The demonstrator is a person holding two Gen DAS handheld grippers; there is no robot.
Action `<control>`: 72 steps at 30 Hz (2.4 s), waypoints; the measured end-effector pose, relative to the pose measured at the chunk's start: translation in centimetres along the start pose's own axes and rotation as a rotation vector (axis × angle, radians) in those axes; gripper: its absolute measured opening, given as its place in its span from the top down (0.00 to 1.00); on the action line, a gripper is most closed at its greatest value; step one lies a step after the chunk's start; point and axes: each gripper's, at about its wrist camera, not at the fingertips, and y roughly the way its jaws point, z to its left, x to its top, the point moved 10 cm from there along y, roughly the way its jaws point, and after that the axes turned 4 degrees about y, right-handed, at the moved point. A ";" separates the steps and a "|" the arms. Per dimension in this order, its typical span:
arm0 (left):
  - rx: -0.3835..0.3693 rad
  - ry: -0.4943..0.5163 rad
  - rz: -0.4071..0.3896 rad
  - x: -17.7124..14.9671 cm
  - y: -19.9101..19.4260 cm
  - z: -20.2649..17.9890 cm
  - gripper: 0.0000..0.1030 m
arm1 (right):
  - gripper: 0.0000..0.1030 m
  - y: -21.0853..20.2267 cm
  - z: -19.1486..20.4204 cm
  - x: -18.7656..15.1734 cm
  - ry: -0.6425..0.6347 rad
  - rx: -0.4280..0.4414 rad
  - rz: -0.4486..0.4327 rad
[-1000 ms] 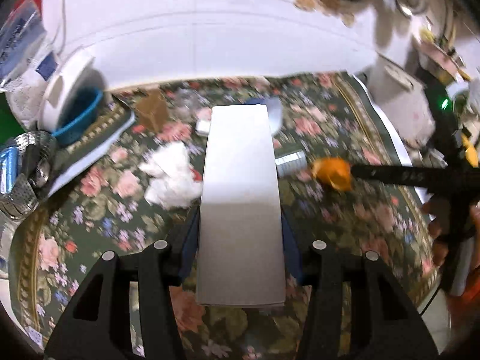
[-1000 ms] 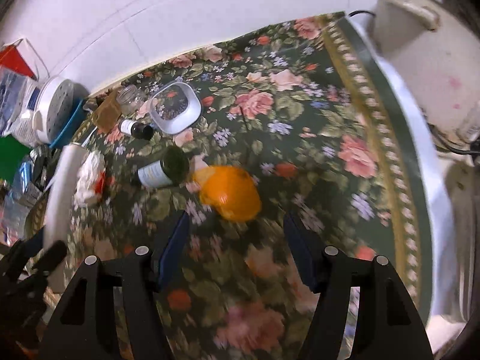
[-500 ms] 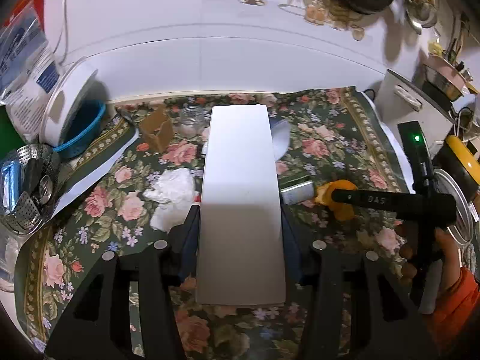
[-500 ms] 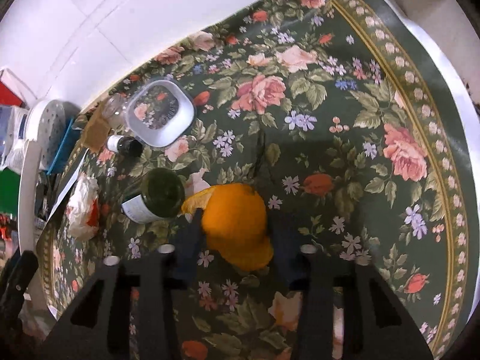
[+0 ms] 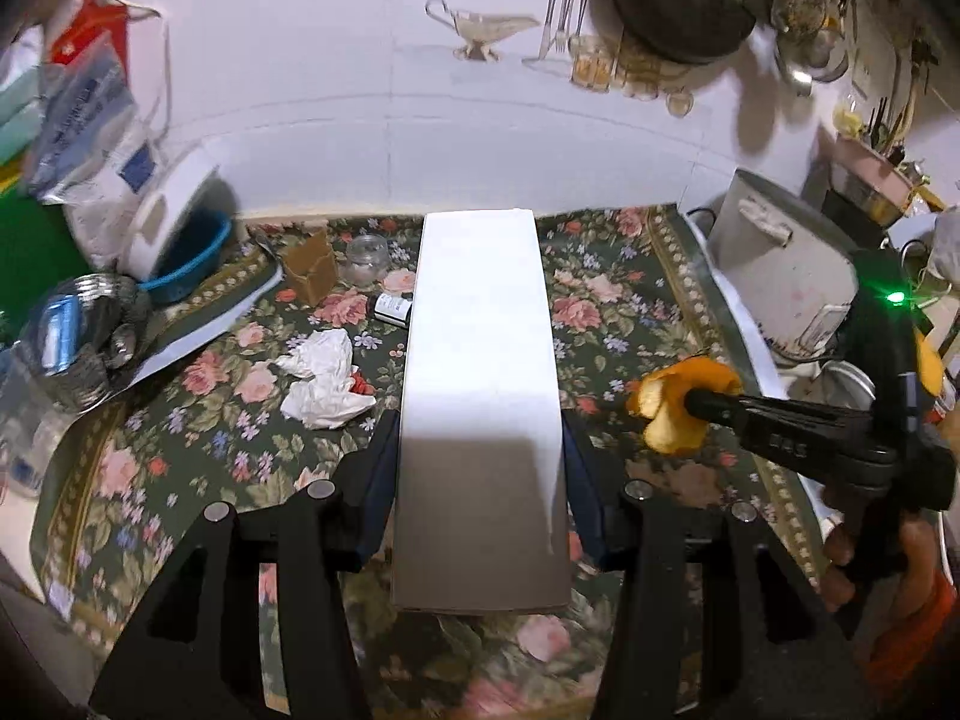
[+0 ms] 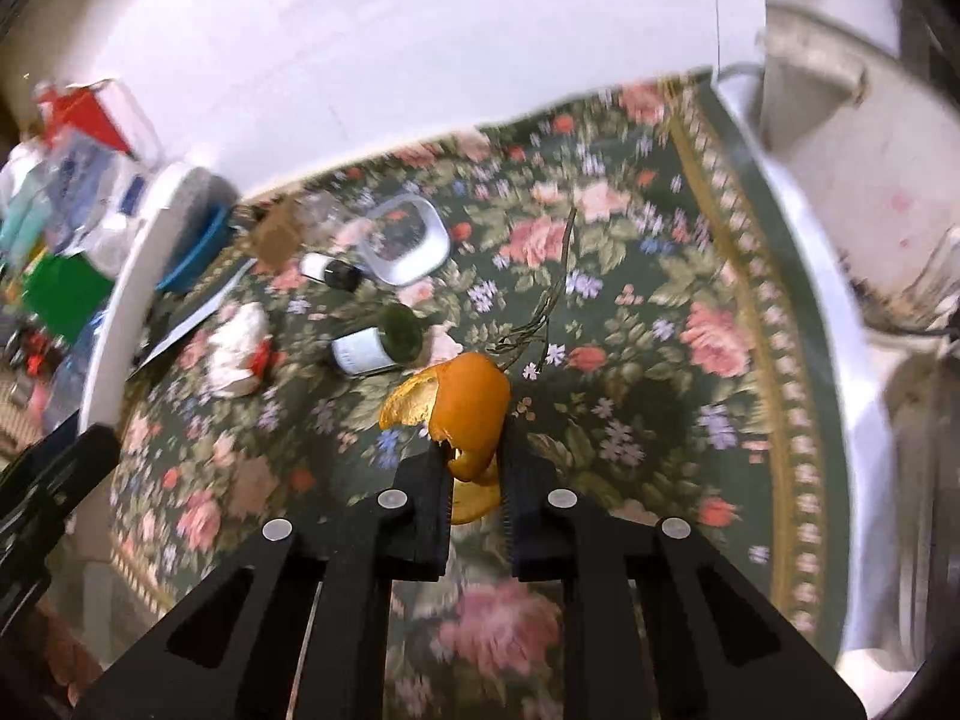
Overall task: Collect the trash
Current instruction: 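Carry card strip and orange peel down toward the white floor bin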
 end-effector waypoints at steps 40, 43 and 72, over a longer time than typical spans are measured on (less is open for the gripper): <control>-0.085 0.085 0.041 -22.1 -25.6 4.2 0.51 | 0.88 -20.1 14.9 -24.7 0.083 -0.020 -0.183; -0.088 0.089 0.067 -24.0 -26.1 4.1 0.51 | 0.87 -20.2 14.8 -26.2 0.091 -0.037 -0.160; -0.119 -0.033 0.554 -52.1 -3.4 -2.7 0.51 | 0.87 1.6 1.0 -42.2 0.063 -0.082 0.218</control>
